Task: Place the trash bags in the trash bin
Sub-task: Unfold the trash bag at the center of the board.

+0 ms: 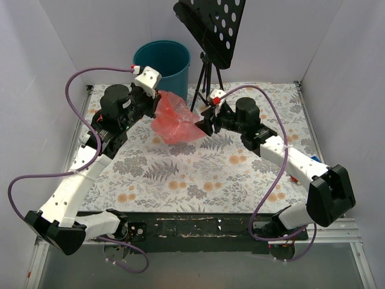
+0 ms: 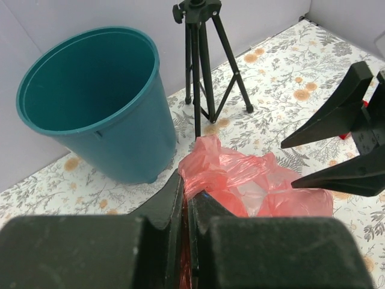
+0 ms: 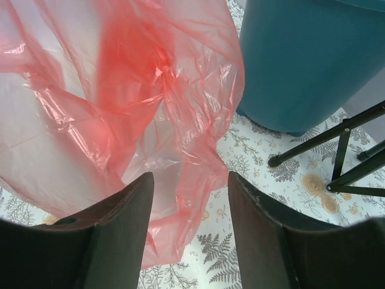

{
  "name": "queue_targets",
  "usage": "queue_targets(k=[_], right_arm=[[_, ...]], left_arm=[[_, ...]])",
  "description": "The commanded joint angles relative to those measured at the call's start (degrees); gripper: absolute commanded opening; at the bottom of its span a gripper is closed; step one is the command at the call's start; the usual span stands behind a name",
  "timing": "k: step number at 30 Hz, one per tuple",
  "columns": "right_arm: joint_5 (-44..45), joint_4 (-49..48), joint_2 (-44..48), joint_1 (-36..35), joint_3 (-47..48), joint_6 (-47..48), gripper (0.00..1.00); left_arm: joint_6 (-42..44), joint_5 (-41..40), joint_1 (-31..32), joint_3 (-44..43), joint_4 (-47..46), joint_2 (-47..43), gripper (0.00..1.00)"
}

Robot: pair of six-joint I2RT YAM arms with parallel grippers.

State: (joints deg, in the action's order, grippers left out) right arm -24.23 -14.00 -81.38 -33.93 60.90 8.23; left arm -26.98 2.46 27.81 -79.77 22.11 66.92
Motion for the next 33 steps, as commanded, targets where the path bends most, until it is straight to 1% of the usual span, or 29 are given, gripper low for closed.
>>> queue_targets(k=[1, 4, 10, 12, 13, 16, 18, 19, 22, 23, 26, 29, 31, 33], right_arm=[[-1.26, -3.05, -0.7, -1.13, -0.88, 1.44, 0.62], [-1.0, -3.75, -2.37, -2.01, -0.17, 1.7, 0.62], [2.69, -3.67, -4.57, -2.28, 2.99, 2.84, 0.62], [2.09, -3.14, -4.84, -2.1, 3.43, 3.55, 0.62], [0.86, -3.05, -5.01, -1.93, 3.52, 3.37, 0.61], [-3.88, -4.45, -5.19, -1.66, 2.56, 1.62, 0.53], [-7.05, -6.04, -5.27, -1.66, 1.5, 0.04, 0.39], [-7.5, -6.3, -5.28, -1.66, 1.24, -0.32, 0.35], [-7.59, -6.13, -4.93, -1.66, 0.97, -0.41, 0.07], [-6.98, -5.34, -4.49, -1.4, 1.23, 0.12, 0.01], [-3.29, -0.96, -1.51, 0.7, 2.55, 1.26, 0.01], [4.6, 4.14, 2.97, 3.34, 3.25, 3.8, 0.01], [11.54, 5.91, 6.05, 4.31, 2.91, 5.82, 0.01], [13.24, 6.96, 8.78, 5.63, 2.47, 7.93, 0.01]], left_arm=[[-0.17, 2.29, -0.22, -2.67, -1.1, 0.14, 0.0], [-0.88, 2.81, -0.22, -3.99, -0.75, 0.58, 0.0], [-0.18, 3.52, -0.22, -4.35, -0.22, -0.03, 0.0], [0.0, 4.31, -0.22, -3.82, -0.4, -0.73, 0.0], [0.0, 4.57, -0.22, -3.38, -0.66, -0.99, 0.0], [-0.35, 4.48, -0.22, -3.11, -0.84, -1.0, 0.0], [-0.18, 4.48, -0.21, -2.85, -1.28, -1.17, 0.0], [-0.09, 4.48, -0.22, -2.76, -1.19, -1.09, 0.0], [0.52, 4.05, -0.13, -2.85, -0.58, -1.17, 0.0], [0.96, 3.52, -0.13, -2.59, -0.31, -1.35, 0.0], [5.17, 1.16, 0.22, 0.74, -0.05, -3.45, 0.0], [11.57, -1.58, 0.31, 6.88, 0.56, -6.78, 0.0], [13.7, -4.47, 0.31, 11.63, 0.92, -9.42, 0.0], [14.41, -5.36, 0.23, 14.28, 2.14, -11.45, 0.0]])
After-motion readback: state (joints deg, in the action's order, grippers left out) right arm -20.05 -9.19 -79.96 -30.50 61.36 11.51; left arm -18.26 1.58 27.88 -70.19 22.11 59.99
